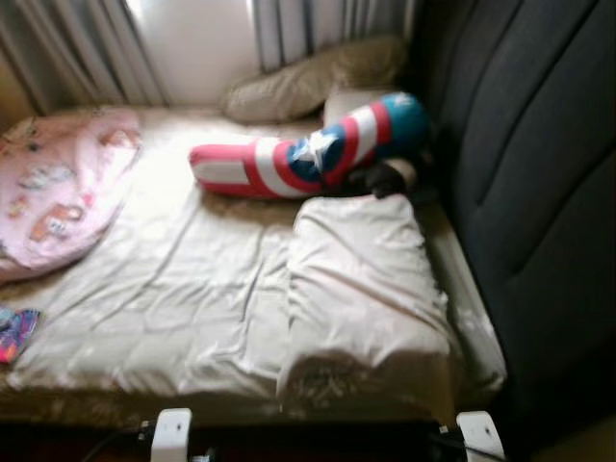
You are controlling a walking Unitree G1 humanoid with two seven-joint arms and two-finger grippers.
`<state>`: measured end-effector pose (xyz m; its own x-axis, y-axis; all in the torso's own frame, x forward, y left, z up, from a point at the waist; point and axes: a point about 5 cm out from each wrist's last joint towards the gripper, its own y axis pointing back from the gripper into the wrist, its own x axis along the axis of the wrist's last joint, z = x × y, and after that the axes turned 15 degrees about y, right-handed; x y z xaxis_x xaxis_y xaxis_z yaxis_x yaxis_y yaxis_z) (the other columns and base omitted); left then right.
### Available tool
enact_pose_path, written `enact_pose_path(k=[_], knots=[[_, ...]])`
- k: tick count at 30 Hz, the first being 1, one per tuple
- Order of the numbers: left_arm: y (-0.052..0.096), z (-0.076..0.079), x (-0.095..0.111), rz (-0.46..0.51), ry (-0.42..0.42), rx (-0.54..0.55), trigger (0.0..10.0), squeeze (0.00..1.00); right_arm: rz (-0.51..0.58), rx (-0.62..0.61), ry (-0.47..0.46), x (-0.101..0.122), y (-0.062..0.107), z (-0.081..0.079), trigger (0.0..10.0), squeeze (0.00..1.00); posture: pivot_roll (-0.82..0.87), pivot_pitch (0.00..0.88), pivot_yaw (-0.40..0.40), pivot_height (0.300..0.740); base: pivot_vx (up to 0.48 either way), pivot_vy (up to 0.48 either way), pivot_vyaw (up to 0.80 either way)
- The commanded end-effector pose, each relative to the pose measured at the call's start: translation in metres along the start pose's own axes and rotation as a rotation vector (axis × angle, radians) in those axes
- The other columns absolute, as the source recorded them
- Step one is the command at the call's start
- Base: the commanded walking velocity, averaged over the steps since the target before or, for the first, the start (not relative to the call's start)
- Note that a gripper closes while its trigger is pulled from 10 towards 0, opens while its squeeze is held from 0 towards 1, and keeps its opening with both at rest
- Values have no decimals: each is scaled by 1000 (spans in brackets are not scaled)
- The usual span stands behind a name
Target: Clean up the room
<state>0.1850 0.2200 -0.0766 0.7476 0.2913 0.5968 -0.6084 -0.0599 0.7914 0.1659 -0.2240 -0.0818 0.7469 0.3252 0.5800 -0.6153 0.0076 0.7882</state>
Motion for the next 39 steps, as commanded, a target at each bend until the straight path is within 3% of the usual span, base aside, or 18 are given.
enact_pose_path(k=[1, 7, 16, 18, 21, 25, 33, 39], knots=[[-1, 2, 3, -2, 12, 2, 10000, 0, -5, -10, -19, -1, 0, 0, 10000, 0, -12, 0, 8, 740, 0, 0, 0], [-6, 21, 14, 15, 12, -20, 10000, 0, -6, -25, -83, -3, 0, -2, 10000, 0, -9, 0, 15, 740, 0, 0, 0], [-1, 13, -7, -8, 1, -24, 10000, 0, -7, -33, -109, -4, 0, -3, 10000, 0, -10, 0, 18, 740, 0, 0, 0], [5, -1, -20, -19, -1, -17, 10000, 0, -11, -37, -122, -5, 1, -2, 10000, 0, -12, 0, 19, 740, 0, -448, 0], [8, -9, -26, -26, 3, -9, 10000, 0, -13, -42, -140, -5, 1, -2, 10000, 0, -10, 0, 16, 740, 0, -480, 0], [7, -9, -23, -26, 7, -5, 10000, 0, -14, -44, -142, -6, 1, -2, 10000, 0, -10, 0, 14, 740, 0, -448, 0], [6, -1, -26, -31, 28, -9, 10000, 0, -12, -39, -145, -6, 1, -2, 10000, 0, -11, 0, 11, 740, 0, 0, 0], [5, 6, -27, -33, 22, -17, 10000, 0, -11, -39, -148, -6, 1, -2, 10000, 0, -12, 0, 12, 740, 0, 461, 0]])
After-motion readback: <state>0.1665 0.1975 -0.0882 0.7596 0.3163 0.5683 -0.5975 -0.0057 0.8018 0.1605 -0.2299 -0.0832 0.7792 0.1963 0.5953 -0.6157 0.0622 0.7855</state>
